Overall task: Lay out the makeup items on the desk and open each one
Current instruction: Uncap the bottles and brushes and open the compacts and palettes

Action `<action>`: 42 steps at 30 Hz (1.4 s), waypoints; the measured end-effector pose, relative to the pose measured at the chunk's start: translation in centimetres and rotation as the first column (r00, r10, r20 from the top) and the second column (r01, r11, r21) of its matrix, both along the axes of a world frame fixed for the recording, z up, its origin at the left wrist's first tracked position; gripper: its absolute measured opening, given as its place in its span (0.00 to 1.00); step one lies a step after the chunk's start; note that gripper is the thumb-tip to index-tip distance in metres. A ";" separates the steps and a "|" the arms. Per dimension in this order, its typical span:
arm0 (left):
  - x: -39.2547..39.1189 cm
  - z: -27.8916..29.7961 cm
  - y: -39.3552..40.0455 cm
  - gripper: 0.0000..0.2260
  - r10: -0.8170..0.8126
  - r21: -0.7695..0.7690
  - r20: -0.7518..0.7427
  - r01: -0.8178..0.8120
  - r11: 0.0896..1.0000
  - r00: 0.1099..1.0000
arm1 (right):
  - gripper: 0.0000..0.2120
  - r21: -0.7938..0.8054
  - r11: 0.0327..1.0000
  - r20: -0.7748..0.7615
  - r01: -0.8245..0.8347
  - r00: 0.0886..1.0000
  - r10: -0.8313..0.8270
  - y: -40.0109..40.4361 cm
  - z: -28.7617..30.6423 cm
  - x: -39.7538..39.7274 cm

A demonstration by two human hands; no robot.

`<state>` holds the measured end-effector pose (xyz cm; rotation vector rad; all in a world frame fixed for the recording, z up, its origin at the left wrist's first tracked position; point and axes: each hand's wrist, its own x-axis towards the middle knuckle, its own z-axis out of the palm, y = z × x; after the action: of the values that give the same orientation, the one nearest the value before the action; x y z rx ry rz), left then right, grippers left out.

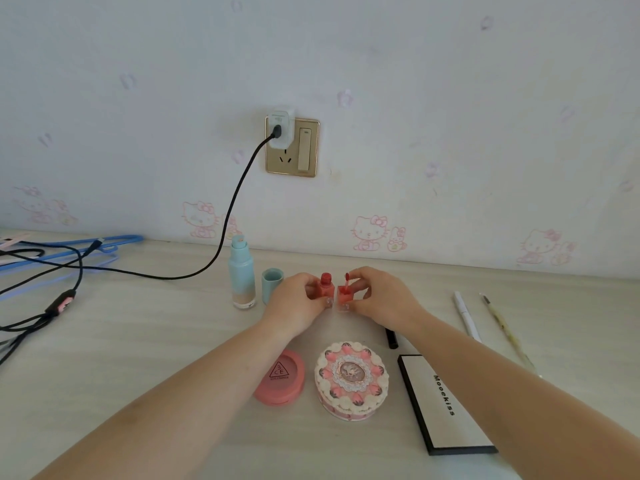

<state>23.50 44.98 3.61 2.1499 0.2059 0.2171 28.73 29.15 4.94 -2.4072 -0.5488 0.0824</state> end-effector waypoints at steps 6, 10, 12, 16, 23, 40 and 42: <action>-0.6 0.5 0.2 0.29 -0.072 -0.011 -0.065 0.071 0.997 0.995 | 0.29 0.078 0.996 -0.024 0.040 0.999 -0.038 -2.0 0.7 -0.7; -2.6 0.7 0.7 0.35 -0.124 0.002 -0.078 0.125 0.992 0.989 | 0.25 0.128 0.983 -0.004 0.133 0.991 -0.133 -4.2 1.5 -1.7; -3.9 0.6 1.1 0.33 -0.126 0.019 -0.038 0.127 0.992 0.991 | 0.25 0.158 0.976 -0.006 0.152 0.988 -0.153 -5.0 1.7 -2.1; -5.9 1.2 1.4 0.17 -0.159 0.094 0.114 0.148 0.985 0.981 | 0.24 0.156 0.972 -0.017 0.175 0.985 -0.174 -6.1 1.7 -3.3; -5.2 3.3 -2.2 0.12 -0.419 0.540 0.190 0.262 0.800 0.888 | 0.27 0.015 0.976 0.002 0.218 0.976 -0.218 -5.1 0.8 -4.5; 1.6 1.9 -8.8 0.16 -0.603 0.977 -0.098 0.192 0.094 0.792 | 0.26 -0.265 0.934 0.177 0.238 0.965 -0.196 -7.6 -0.6 -3.3; 1.9 1.9 -9.3 0.17 -0.609 0.970 -0.090 0.207 0.124 0.788 | 0.27 -0.218 0.946 0.160 0.241 0.965 -0.209 -8.3 -0.4 -3.6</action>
<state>25.39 35.65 5.47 3.2235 -1.0922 0.4558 25.17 20.87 4.50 -2.7066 -0.3335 -0.1228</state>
